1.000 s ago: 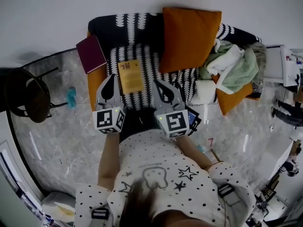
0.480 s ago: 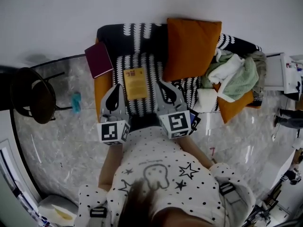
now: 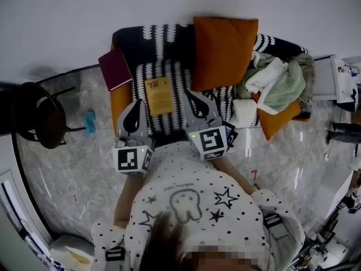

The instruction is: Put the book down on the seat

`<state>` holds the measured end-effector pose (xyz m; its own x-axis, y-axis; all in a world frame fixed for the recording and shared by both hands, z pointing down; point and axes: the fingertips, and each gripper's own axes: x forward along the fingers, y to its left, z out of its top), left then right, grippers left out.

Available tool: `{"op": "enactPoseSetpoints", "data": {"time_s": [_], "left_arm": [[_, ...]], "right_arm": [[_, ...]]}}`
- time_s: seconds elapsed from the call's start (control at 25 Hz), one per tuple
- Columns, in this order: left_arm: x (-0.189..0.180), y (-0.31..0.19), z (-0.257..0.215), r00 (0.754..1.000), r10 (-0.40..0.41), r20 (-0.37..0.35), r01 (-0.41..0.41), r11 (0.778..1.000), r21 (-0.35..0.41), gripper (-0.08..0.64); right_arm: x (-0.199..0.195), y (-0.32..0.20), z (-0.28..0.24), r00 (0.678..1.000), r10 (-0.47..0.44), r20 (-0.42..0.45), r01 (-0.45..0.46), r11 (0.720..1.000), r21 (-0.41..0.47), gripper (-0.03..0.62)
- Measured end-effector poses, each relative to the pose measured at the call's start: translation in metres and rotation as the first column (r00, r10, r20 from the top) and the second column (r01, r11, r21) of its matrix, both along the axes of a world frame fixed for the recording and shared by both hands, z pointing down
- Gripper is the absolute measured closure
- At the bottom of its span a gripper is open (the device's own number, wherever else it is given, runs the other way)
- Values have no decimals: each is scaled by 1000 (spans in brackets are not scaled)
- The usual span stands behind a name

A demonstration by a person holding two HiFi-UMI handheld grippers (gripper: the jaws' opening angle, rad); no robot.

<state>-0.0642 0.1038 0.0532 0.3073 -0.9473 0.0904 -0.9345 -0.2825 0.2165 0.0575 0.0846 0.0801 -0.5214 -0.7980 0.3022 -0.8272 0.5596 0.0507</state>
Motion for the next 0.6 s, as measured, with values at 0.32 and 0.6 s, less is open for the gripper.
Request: {"op": "enactPoseSetpoints", "data": {"time_s": [0.32, 0.6], "left_arm": [[4, 7, -6, 1000, 24, -15, -24, 1000, 6, 563], [17, 20, -4, 998, 67, -14, -67, 998, -15, 563]], "right_arm": [[-2, 13, -7, 1000, -17, 12, 16, 1000, 11, 595], [-4, 29, -7, 999, -36, 17, 36, 999, 0, 595]]}}
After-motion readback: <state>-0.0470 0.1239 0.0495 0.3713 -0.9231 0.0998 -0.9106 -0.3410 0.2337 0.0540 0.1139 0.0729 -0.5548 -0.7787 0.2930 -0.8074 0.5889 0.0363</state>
